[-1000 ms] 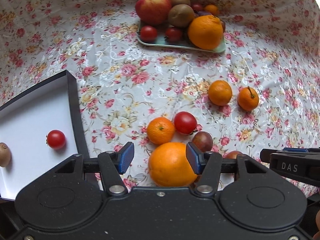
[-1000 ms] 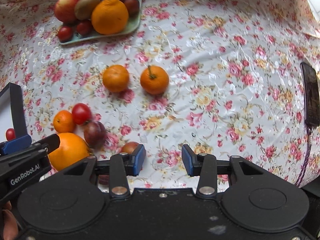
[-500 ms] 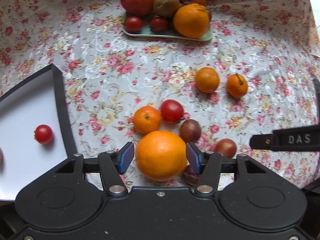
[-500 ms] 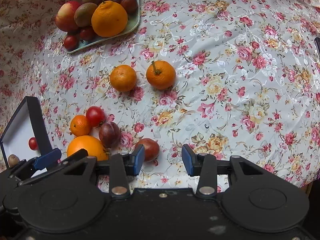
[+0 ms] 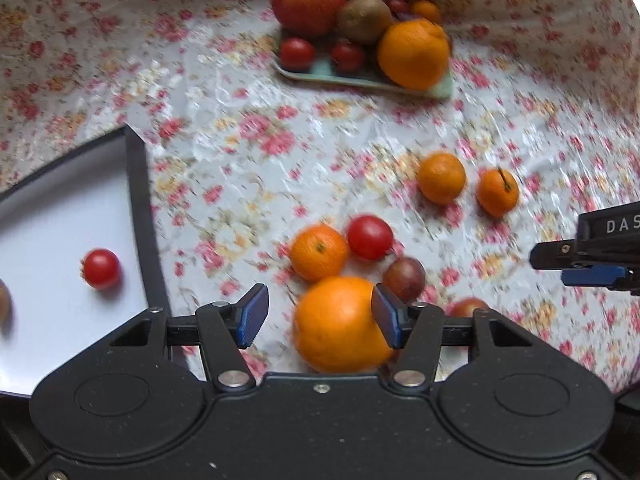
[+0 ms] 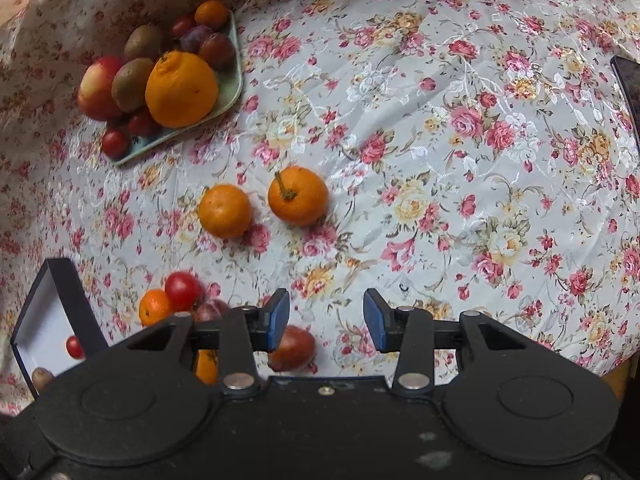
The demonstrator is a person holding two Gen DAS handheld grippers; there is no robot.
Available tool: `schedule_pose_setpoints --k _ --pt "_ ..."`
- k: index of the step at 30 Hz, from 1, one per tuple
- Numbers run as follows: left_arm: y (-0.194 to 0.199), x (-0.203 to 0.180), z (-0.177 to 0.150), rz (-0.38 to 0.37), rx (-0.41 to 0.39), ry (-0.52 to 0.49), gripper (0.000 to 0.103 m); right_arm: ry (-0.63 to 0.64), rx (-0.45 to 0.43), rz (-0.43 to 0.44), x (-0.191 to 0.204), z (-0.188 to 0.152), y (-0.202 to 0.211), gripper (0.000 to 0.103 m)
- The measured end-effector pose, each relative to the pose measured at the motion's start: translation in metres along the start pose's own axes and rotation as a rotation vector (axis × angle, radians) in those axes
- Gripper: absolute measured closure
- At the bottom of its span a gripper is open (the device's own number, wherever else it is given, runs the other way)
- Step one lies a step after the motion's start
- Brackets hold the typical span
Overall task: Organize fruits
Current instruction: 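Move both tools back toward the loose tangerines and tomatoes, then grasp a tangerine with the left tool while the right tool grasps another tangerine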
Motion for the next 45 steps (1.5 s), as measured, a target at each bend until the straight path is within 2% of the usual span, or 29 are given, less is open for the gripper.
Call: schedule_pose_setpoints --k 5,13,17,25,31,35,37,38,39,45 --pt "0.003 0.010 0.024 0.053 -0.060 0.029 0.043 -0.029 -0.064 -0.006 0.001 0.025 0.001 0.060" --pt "-0.009 0.016 0.021 0.028 0.005 0.063 0.043 0.036 -0.132 -0.071 0.018 0.033 -0.013 0.060" --pt "-0.007 0.022 0.019 0.027 0.007 0.078 0.043 0.036 -0.166 -0.091 0.019 0.038 -0.021 0.060" --pt "-0.004 0.028 0.020 0.031 -0.003 0.072 0.043 0.012 -0.147 -0.144 0.017 0.043 -0.044 0.060" --pt "-0.002 0.032 0.021 0.015 0.001 0.082 0.042 0.022 -0.148 -0.176 0.021 0.045 -0.048 0.067" --pt "-0.001 0.033 0.024 -0.014 0.008 0.107 0.043 0.004 -0.131 -0.156 0.018 0.041 -0.044 0.073" --pt "-0.001 0.032 0.024 -0.021 0.009 0.108 0.043 -0.005 -0.126 -0.137 0.016 0.039 -0.037 0.087" --pt "-0.001 0.031 0.024 -0.023 0.009 0.109 0.043 -0.008 -0.124 -0.122 0.015 0.038 -0.034 0.089" --pt "-0.002 0.031 0.024 -0.023 0.009 0.109 0.043 -0.012 -0.115 -0.111 0.014 0.036 -0.032 0.098" --pt "-0.008 0.022 0.027 -0.039 0.006 0.117 0.043 -0.016 -0.078 -0.080 0.008 0.030 -0.039 0.093"
Point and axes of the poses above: each gripper's, at about its wrist camera, not at the fingertips, and y roughly against the way its jaws point, x to its left, z to its top, the point moved 8 cm from there along -y, roughly the way its jaws point, and after that the axes turned 11 degrees about y, right-handed, at the moved point
